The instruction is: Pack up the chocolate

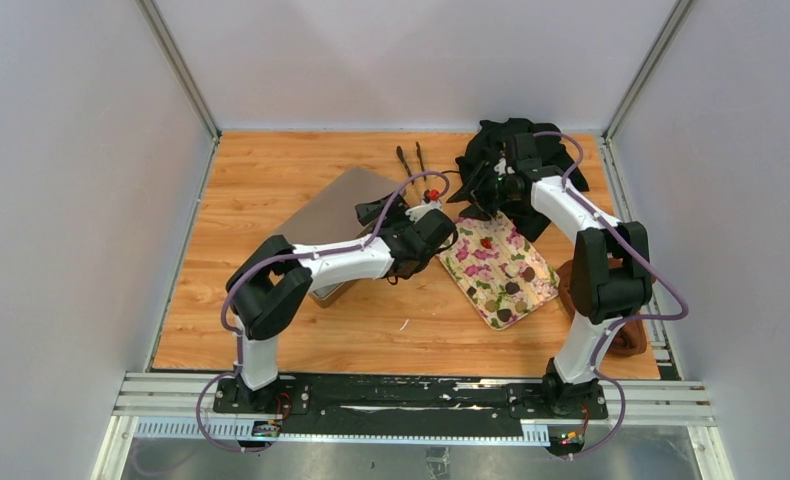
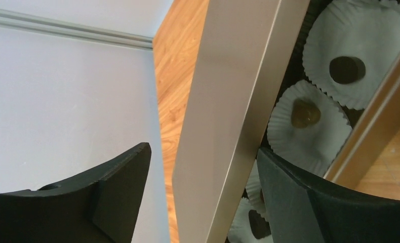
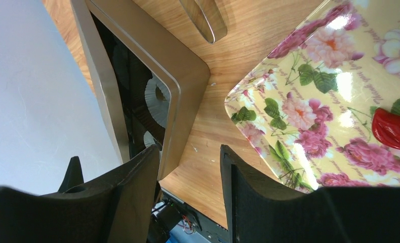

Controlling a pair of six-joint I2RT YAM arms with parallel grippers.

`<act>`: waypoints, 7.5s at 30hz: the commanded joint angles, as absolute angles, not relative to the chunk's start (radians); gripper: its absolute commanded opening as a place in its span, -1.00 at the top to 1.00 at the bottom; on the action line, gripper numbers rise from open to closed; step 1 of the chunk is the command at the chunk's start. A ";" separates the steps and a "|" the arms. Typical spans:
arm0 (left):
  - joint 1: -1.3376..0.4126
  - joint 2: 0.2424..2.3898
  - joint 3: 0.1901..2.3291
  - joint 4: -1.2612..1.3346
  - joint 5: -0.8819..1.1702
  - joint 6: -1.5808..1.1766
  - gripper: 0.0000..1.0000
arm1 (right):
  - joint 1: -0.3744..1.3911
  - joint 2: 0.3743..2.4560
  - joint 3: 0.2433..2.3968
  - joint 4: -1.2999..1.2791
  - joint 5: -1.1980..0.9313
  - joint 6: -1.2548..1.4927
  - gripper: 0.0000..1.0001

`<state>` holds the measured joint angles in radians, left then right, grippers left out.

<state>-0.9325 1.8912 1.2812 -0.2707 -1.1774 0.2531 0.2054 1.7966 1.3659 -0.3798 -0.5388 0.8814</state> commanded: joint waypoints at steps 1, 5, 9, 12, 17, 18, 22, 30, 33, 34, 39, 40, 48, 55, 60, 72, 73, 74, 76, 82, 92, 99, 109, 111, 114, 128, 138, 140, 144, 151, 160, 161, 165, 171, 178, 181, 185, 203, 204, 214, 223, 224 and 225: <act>-0.952 1.820 1.329 -0.448 -1.130 0.078 -0.65 | 0.185 1.796 1.381 -0.412 -0.509 0.847 -0.04; -0.961 1.782 1.340 -0.512 -1.072 0.043 -0.73 | 0.184 1.802 1.395 -0.422 -0.499 0.839 -0.05; -0.967 1.737 1.327 -0.551 -1.005 0.013 -0.76 | 0.184 1.804 1.403 -0.430 -0.491 0.833 -0.05; -0.967 1.683 1.338 -0.571 -0.966 0.004 -0.76 | 0.185 1.803 1.407 -0.435 -0.487 0.825 -0.05; -0.863 1.629 1.435 -0.638 -0.771 -0.059 -0.75 | 0.194 1.799 1.429 -0.469 -0.474 0.786 -0.05; -0.816 1.625 1.463 -0.660 -0.702 -0.078 -0.75 | 0.200 1.799 1.438 -0.482 -0.465 0.772 -0.04; -0.612 1.612 1.553 -0.677 -0.432 -0.123 -0.74 | 0.236 1.787 1.455 -0.527 -0.419 0.724 -0.04; -0.242 1.842 1.826 -0.762 0.051 -0.216 -0.71 | 0.283 1.781 1.444 -0.555 -0.387 0.694 -0.05; -0.167 1.932 1.884 -0.757 0.135 -0.267 -0.68 | 0.291 1.784 1.451 -0.569 -0.381 0.682 -0.05; -0.147 1.956 1.896 -0.749 0.152 -0.280 -0.68 | 0.294 1.783 1.453 -0.574 -0.379 0.677 -0.05; -0.080 2.073 1.975 -0.753 0.193 -0.323 -0.67 | 0.324 1.783 1.479 -0.610 -0.356 0.630 -0.03; -0.073 2.099 1.989 -0.758 0.203 -0.330 -0.67 | 0.332 1.784 1.484 -0.616 -0.345 0.623 -0.03; -0.063 2.203 1.996 -0.777 0.286 -0.324 -0.68 | 0.363 1.796 1.490 -0.636 -0.326 0.612 -0.03; -0.063 2.192 1.899 -0.753 0.407 -0.331 -0.67 | 0.364 1.799 1.491 -0.638 -0.324 0.614 -0.03; -0.063 2.162 1.826 -0.727 0.475 -0.333 -0.66 | 0.365 1.799 1.489 -0.639 -0.321 0.618 -0.03; -0.064 2.093 1.737 -0.675 0.547 -0.353 -0.61 | 0.376 1.791 1.475 -0.639 -0.315 0.614 -0.03; -0.063 2.085 1.733 -0.672 0.544 -0.353 -0.61 | 0.379 1.790 1.478 -0.639 -0.311 0.610 -0.03; -0.063 2.077 1.734 -0.671 0.539 -0.353 -0.62 | 0.384 1.791 1.482 -0.641 -0.307 0.607 -0.03; -0.064 2.059 1.747 -0.674 0.518 -0.350 -0.62 | 0.396 1.794 1.497 -0.650 -0.297 0.595 -0.03; -0.063 1.953 1.769 -0.686 0.398 -0.338 -0.65 | 0.443 1.815 1.570 -0.689 -0.236 0.557 -0.03; -0.063 1.738 1.498 -0.639 0.273 -0.341 -0.58 | 0.541 1.941 1.778 -0.753 -0.113 0.505 0.44; -0.058 1.700 1.338 -0.566 0.285 -0.367 -0.54 | 0.572 2.072 1.961 -0.821 -0.032 0.487 1.00; -0.059 1.728 1.294 -0.528 0.353 -0.388 -0.50 | 0.606 2.153 2.069 -0.868 0.037 0.461 1.00; -0.058 1.728 1.304 -0.532 0.361 -0.386 -0.51 | 0.615 2.155 2.086 -0.865 0.060 0.453 1.00; -0.058 1.735 1.312 -0.536 0.368 -0.386 -0.51 | 0.622 2.176 2.105 -0.867 0.070 0.448 1.00; -0.059 1.749 1.328 -0.559 0.374 -0.366 -0.51 | 0.624 2.235 2.082 -0.901 0.115 0.460 1.00; -0.058 1.665 1.375 -0.613 0.373 -0.355 -0.49 | 0.683 2.079 2.108 -0.823 -0.001 0.435 1.00; -0.059 1.633 1.381 -0.649 0.319 -0.337 -0.48 | 0.729 2.053 2.055 -0.782 -0.041 0.421 1.00; -0.041 1.587 1.348 -0.703 0.232 -0.328 -0.46 | 0.827 2.007 1.938 -0.688 -0.040 0.397 1.00; 0.029 1.515 1.263 -0.680 0.241 -0.353 -0.44 | 0.979 2.027 1.879 -0.617 -0.058 0.336 1.00; 0.127 1.403 1.298 -0.724 0.222 -0.405 -0.46 | 1.084 2.112 2.023 -0.695 -0.002 0.316 1.00; 0.130 1.394 1.303 -0.729 0.219 -0.405 -0.46 | 1.092 2.118 2.032 -0.695 0.000 0.319 1.00; 0.135 1.365 1.296 -0.748 0.206 -0.404 -0.46 | 1.122 2.161 2.032 -0.694 -0.010 0.344 1.00; 0.142 1.325 1.225 -0.756 0.201 -0.400 -0.46 | 1.129 2.250 2.004 -0.702 -0.068 0.408 1.00; 0.147 1.282 1.185 -0.771 0.205 -0.400 -0.46 | 1.144 2.196 2.026 -0.729 -0.009 0.436 1.00; 0.147 1.262 1.176 -0.775 0.210 -0.404 -0.47 | 1.144 2.131 2.044 -0.731 0.076 0.433 1.00; 0.148 1.239 1.159 -0.774 0.236 -0.413 -0.46 | 1.143 2.064 2.072 -0.723 0.146 0.422 1.00; 0.147 1.221 1.100 -0.775 0.273 -0.422 -0.46 | 1.171 2.125 1.912 -0.745 -0.035 0.488 1.00; 0.147 1.219 1.098 -0.773 0.274 -0.422 -0.46 | 1.172 2.083 1.892 -0.719 -0.014 0.485 1.00; 0.140 1.216 1.065 -0.752 0.359 -0.434 -0.43 | 1.088 1.982 1.969 -0.734 0.149 0.468 1.00; 0.043 1.178 0.952 -0.729 0.372 -0.452 0.20 | 0.921 2.021 1.958 -0.814 0.117 0.513 1.00; 0.032 1.176 0.945 -0.729 0.376 -0.452 0.28 | 0.911 2.025 1.962 -0.820 0.113 0.510 1.00; 0.017 1.176 0.939 -0.729 0.382 -0.453 0.32 | 0.896 2.028 1.966 -0.824 0.109 0.507 1.00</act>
